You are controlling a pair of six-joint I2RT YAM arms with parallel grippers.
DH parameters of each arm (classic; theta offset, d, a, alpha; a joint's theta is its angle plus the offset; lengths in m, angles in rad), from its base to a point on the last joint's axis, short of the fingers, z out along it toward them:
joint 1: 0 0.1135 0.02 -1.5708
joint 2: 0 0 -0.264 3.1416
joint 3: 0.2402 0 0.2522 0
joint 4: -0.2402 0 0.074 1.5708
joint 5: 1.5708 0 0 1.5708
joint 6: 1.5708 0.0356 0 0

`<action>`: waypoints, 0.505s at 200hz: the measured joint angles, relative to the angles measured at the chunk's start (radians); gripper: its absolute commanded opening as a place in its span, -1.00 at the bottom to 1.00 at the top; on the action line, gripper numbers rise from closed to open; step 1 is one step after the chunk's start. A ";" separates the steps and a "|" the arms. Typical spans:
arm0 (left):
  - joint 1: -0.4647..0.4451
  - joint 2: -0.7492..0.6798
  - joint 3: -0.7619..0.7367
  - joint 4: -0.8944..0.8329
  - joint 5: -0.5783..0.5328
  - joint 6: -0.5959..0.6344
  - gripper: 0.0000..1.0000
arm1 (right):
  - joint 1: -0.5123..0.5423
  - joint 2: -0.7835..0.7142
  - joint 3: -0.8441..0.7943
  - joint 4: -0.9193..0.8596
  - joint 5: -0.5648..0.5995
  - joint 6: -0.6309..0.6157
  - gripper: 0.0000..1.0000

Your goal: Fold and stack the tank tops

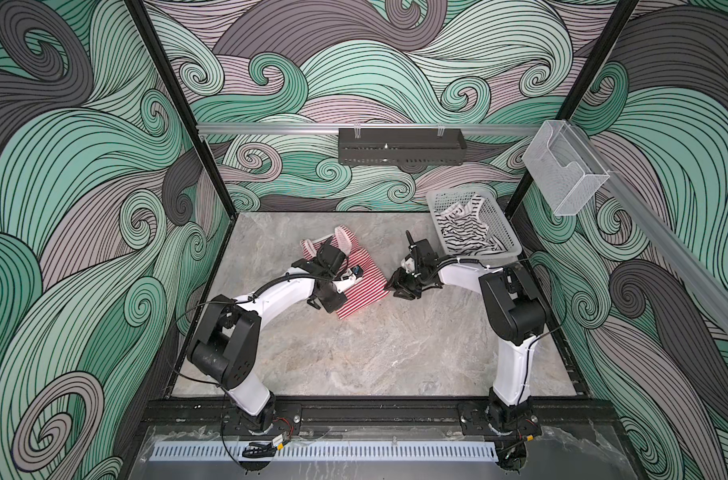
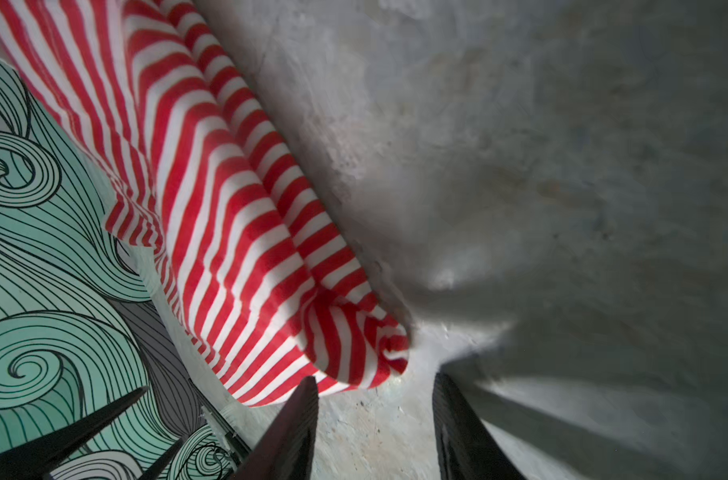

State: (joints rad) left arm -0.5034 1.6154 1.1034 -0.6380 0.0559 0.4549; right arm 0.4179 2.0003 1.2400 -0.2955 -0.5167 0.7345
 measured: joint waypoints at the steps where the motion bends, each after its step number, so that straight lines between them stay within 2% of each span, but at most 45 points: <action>1: -0.002 -0.003 -0.002 0.002 0.000 -0.001 -0.06 | 0.000 0.000 0.000 0.000 0.001 0.000 -0.18; 88: -0.031 -0.024 -0.034 0.015 0.004 -0.024 -0.06 | 0.006 0.042 0.040 -0.002 -0.002 -0.013 -0.30; 101: -0.033 -0.024 -0.039 0.017 0.003 -0.026 -0.06 | 0.006 0.049 0.048 0.001 -0.005 -0.018 -0.39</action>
State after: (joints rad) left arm -0.5365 1.5909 1.0645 -0.6212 0.0593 0.4286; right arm 0.4244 2.0491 1.2881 -0.2943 -0.5213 0.7170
